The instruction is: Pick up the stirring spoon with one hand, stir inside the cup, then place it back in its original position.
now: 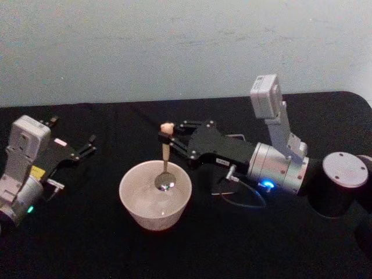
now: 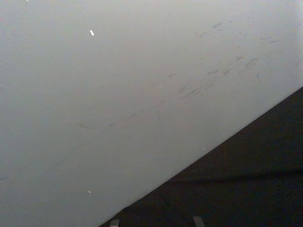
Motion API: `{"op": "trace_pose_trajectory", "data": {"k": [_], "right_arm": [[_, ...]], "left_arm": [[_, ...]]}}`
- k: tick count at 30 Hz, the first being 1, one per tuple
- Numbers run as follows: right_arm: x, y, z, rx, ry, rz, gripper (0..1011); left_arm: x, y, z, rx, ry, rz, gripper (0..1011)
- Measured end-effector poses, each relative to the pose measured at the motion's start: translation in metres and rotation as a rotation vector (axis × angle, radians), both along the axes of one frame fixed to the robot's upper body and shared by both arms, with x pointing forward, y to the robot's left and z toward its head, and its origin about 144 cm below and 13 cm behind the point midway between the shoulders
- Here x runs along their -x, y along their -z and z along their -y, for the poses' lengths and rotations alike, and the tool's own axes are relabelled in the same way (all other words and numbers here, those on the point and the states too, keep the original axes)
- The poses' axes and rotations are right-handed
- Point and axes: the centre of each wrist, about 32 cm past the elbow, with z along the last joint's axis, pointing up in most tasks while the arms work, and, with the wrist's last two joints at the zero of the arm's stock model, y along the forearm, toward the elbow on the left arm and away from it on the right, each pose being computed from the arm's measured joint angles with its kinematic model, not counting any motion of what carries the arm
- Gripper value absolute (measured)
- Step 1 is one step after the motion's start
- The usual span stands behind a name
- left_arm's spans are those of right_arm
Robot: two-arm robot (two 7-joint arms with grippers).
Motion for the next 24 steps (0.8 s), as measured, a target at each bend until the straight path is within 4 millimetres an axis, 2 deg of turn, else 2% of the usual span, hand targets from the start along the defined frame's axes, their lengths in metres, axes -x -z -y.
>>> {"op": "trace_pose_trajectory", "data": {"k": [10, 24], "right_arm": [[0.003, -0.016, 0.002, -0.075, 0.012, 0.02, 228], [0.006, -0.029, 0.005, -0.124, 0.039, 0.038, 228]], "left_arm": [[0.0, 0.0, 0.0, 0.0, 0.0, 0.0, 1001], [0.0, 0.0, 0.0, 0.0, 0.0, 0.0, 1001]]}}
